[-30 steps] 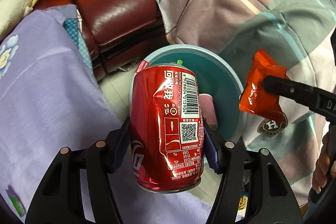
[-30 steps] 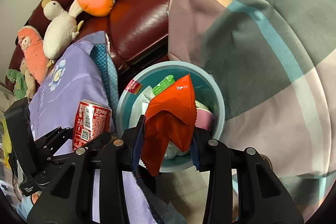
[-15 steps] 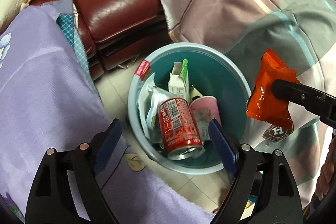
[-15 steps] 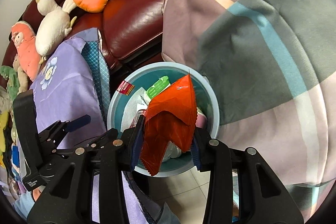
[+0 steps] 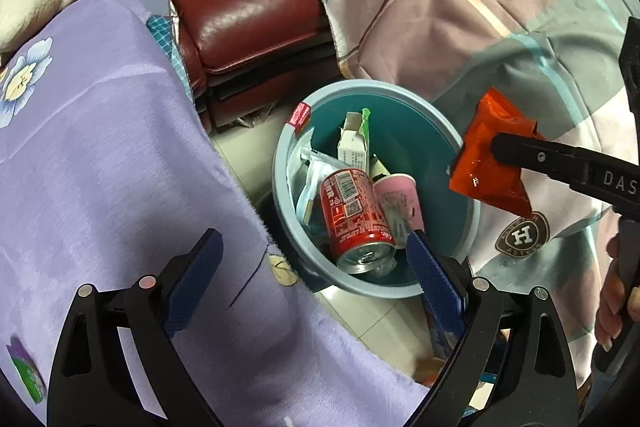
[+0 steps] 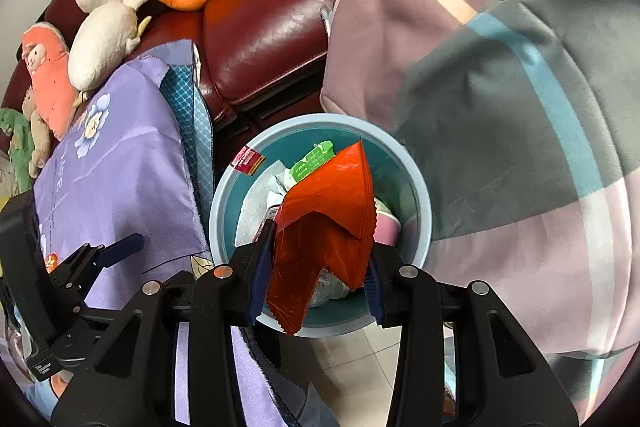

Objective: Collect trash
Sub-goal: 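Carry the can and wrapper over the wastebasket and open both tools, then move both tools back over the white cup and toy egg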

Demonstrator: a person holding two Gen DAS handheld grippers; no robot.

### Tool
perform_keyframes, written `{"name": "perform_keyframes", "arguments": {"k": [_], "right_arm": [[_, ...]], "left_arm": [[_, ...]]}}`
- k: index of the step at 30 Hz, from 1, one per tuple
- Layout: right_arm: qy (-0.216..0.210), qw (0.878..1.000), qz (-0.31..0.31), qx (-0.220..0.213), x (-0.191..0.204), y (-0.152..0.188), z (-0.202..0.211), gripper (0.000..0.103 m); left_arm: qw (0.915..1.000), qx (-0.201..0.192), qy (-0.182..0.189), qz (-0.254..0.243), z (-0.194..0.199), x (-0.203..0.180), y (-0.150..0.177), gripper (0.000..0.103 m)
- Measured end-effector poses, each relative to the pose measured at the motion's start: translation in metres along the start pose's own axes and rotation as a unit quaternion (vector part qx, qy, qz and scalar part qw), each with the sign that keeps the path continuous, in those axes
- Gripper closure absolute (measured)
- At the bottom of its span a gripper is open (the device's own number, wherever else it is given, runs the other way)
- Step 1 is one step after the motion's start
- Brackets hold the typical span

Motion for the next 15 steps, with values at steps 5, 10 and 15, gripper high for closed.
{"name": "perform_keyframes", "arguments": {"k": [5,10,15], "right_arm": [[-0.001,1.000,0.004,0.003,0.009,0.001,0.001,0.037],[-0.005,1.000,-0.005,0.011,0.014,0.004,0.005,0.025],[0.002,1.000,-0.003,0.017,0.022,0.011,0.010,0.024]], "left_arm": [[1.0000,-0.001,-0.001,0.005,0.006,0.007,0.003,0.010],[0.9999,-0.002,-0.001,0.011,0.014,0.014,0.007,0.010],[0.9998,-0.005,-0.002,0.017,0.027,0.022,0.013,0.010]]}}
Point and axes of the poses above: each gripper's, at about its wrist camera, not at the fingertips, and z roughly against the way its jaws point, x to its left, y to its underside, the point moved 1 cm from there along -z, roughly the way its jaws point, and after that the axes turned 8 degrees about -x, right-handed, at the moved point
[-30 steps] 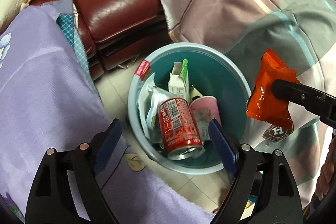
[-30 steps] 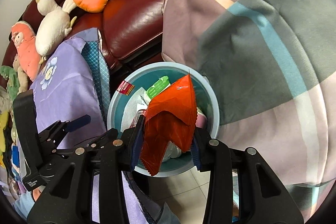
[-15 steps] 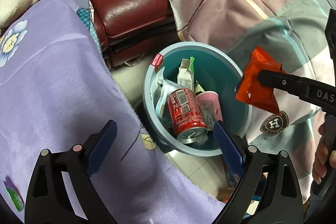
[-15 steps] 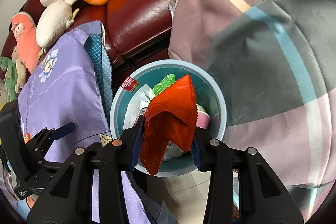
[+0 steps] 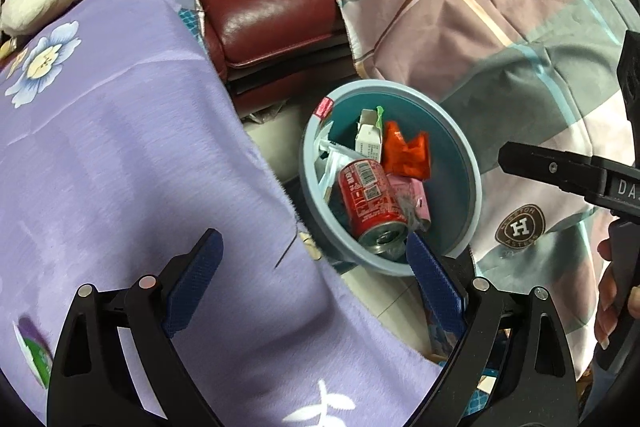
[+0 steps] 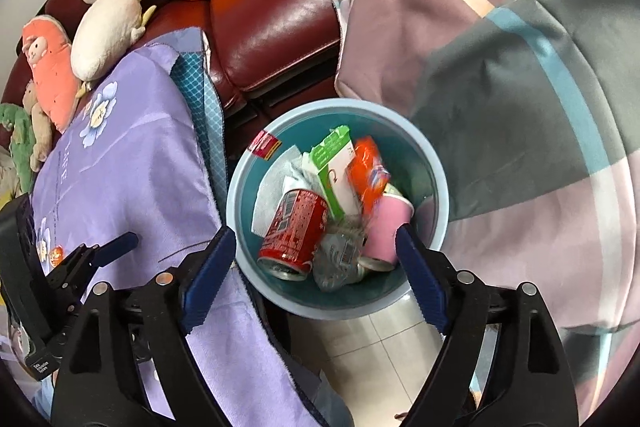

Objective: Collect trash
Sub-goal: 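Move both tools back over the white cup and toy egg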

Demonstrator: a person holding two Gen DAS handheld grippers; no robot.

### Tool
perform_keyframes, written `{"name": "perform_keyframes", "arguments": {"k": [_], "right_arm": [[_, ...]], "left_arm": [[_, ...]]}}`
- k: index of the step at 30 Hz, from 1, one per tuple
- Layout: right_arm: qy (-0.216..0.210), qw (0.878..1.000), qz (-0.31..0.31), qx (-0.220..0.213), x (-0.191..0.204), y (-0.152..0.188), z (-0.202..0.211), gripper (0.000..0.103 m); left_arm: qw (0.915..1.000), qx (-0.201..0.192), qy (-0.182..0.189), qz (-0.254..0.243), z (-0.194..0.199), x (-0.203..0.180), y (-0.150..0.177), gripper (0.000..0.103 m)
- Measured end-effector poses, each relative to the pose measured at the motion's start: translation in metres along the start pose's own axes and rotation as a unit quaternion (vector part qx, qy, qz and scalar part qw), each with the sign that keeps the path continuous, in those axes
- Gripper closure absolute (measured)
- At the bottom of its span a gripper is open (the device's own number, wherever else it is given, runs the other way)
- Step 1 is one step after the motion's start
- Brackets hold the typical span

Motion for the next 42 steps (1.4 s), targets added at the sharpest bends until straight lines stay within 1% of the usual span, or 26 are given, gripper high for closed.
{"name": "perform_keyframes", "arguments": {"k": [9,19,25,32,37,42], "right_arm": [[0.007,1.000,0.011,0.001,0.025,0.012,0.019,0.023],[-0.001,0.999,0.042,-0.004,0.079,0.028,0.037,0.023],[-0.012,0.999,0.052,0.008,0.112,0.041,0.037,0.023],[-0.021,0.996,0.088,0.027,0.169,0.059,0.031,0.023],[-0.032,0.992,0.113,0.040,0.211,0.072,0.023,0.023],[-0.047,0.986,0.146,0.063,0.259,0.087,0.007,0.023]], "left_arm": [[0.9997,-0.020,0.000,0.016,0.036,0.022,0.008,0.010],[0.9981,-0.047,0.001,0.040,0.080,0.056,0.025,0.010],[0.9965,-0.059,-0.007,0.059,0.106,0.090,0.043,0.010],[0.9945,-0.070,-0.025,0.075,0.133,0.133,0.067,0.010],[0.9919,-0.079,-0.048,0.087,0.156,0.174,0.088,0.010],[0.9881,-0.086,-0.070,0.107,0.174,0.219,0.108,0.010]]}}
Point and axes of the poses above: each gripper's, at about its wrist camera, not at the fingertips, and z roughly against the way its jaws point, x to its left, y to its underside, the point moved 1 cm from there along -z, roughly the way its jaws point, and after that the axes turned 8 degrees about -x, right-handed, at the moved point
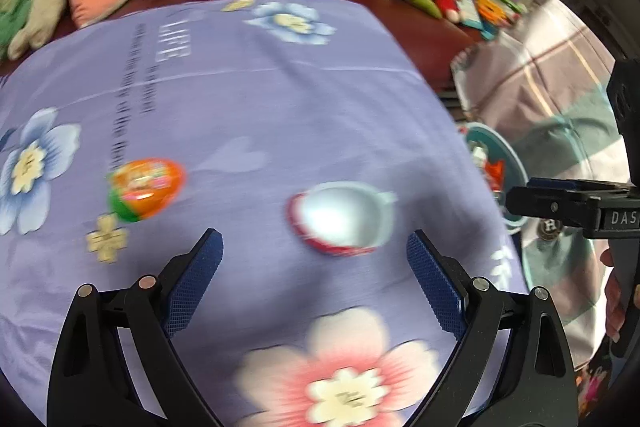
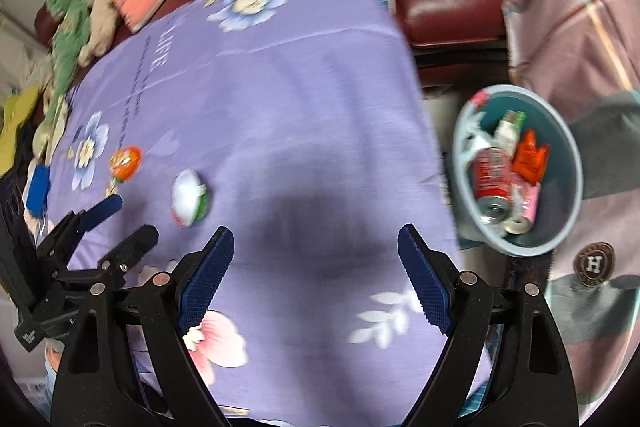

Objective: Collect trash
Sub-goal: 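Move both tools back over the white cup and toy egg, then grasp the orange-green toy egg with the left tool while the right tool grasps the white-red cup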

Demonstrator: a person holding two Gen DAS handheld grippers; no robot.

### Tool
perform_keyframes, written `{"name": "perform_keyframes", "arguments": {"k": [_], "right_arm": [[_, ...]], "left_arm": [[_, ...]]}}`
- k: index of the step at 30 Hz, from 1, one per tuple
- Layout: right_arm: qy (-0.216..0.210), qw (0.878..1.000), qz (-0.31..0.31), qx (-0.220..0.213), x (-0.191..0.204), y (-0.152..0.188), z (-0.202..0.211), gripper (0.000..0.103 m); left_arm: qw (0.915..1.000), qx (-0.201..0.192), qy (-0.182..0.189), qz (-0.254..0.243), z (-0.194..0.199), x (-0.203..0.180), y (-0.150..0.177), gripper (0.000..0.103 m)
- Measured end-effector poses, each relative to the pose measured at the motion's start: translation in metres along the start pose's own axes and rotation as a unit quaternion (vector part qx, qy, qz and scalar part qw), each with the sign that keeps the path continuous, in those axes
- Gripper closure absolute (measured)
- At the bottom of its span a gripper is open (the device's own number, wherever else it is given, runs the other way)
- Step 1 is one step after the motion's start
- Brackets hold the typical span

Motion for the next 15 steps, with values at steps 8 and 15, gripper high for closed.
{"name": "perform_keyframes", "arguments": {"k": [8,15], "right_arm": [[-0.042,0.998,0.028,0.030,0.057,-0.005,-0.036,0.023],[-0.042,0.997,0.039,0.046,0.082,-0.005,-0.066,0.023]], "left_arm": [[0.9979,0.011,-0.056,0.031,0.005,0.080,0.015,0.010],[0.9955,0.016,-0.074,0.057,0.006,0.119,0.022,0.010]]}}
Point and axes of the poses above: each gripper's, at about its wrist camera, not at the fingertips, and z roughly against the way its jaws point, x to its left, y to its underside, the point moved 1 cm from there along -z, roughly the way its jaws point, and after that the axes turned 8 degrees about -x, right-handed, at the moved point
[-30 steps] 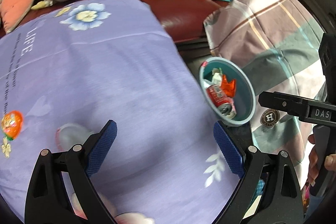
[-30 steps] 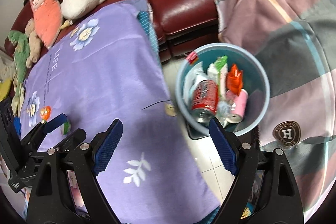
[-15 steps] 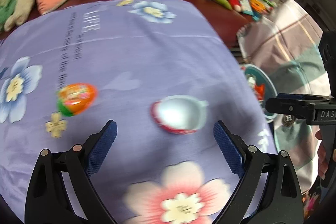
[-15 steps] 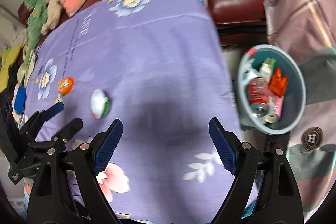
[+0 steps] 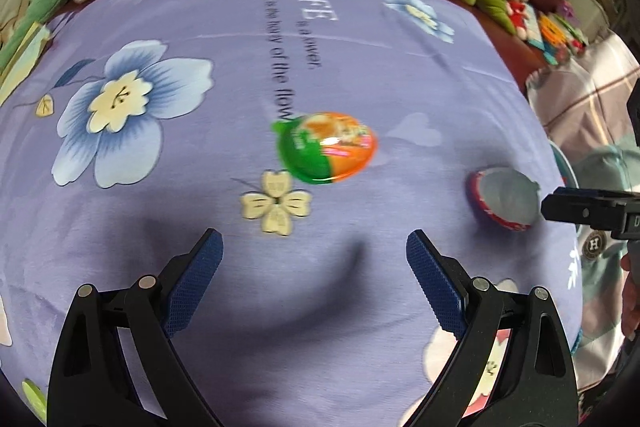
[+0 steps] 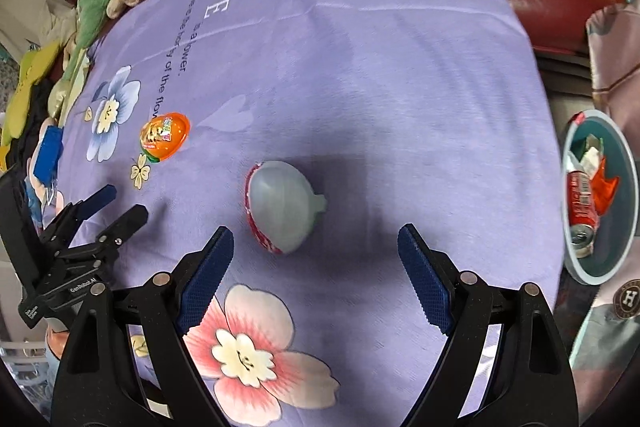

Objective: Collect trash
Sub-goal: 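Grasp the orange-green toy egg with the left tool while the right tool grasps the white-red cup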

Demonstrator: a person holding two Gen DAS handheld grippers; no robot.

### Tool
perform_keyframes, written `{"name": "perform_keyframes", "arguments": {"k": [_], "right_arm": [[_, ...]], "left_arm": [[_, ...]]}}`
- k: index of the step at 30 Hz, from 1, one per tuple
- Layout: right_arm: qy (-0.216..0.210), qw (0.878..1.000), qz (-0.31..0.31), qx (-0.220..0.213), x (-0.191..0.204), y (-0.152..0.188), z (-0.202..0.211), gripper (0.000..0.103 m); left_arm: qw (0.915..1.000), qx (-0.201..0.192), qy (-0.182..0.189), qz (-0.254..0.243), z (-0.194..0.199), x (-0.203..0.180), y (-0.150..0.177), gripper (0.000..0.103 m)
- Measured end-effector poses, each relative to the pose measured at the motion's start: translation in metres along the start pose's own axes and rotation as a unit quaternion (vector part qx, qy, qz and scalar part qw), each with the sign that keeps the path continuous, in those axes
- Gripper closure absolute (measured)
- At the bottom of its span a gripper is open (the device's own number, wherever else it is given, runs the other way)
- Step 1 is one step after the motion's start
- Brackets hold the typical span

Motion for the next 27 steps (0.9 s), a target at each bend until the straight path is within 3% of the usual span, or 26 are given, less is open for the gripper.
{"name": "perform_keyframes", "arguments": {"k": [7,12,14,16,21,27], "right_arm": [[0.035,0.996,0.082,0.011,0.035,0.002,-0.020,0.023],[0.067,0.986,0.149,0.014,0.057,0.002,-0.032,0.023],[0.073,0.983,0.166,0.016,0.061,0.002,-0.037,0.028],[0.066,0.984,0.166,0.028,0.059,0.000,-0.043,0.049],[0.048,0.988,0.142,0.038,0.049,-0.002,-0.050,0.089],[0.032,0.992,0.121,0.021,0.038,-0.010,-0.038,0.092]], "left_arm": [[0.9998,0.005,-0.010,0.019,-0.004,0.025,0.002,0.010],[0.9996,0.007,-0.012,0.025,-0.002,0.036,0.004,0.010],[0.9996,0.009,-0.013,0.024,-0.002,0.038,0.004,0.010],[0.9996,0.010,-0.014,0.021,-0.003,0.037,0.003,0.010],[0.9998,0.012,-0.015,0.011,-0.006,0.035,-0.001,0.010],[0.9995,0.003,-0.005,-0.030,-0.011,0.016,-0.013,0.010]]}}
Point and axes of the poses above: each gripper's, at about its wrist camera, not at the fingertips, and z roughly against the way its jaws point, x to its left, y to its underside, the point moved 1 cm from there along -z, roughly the way its jaws point, and after that the axes turned 8 degrees about -x, right-handed, at the moved point
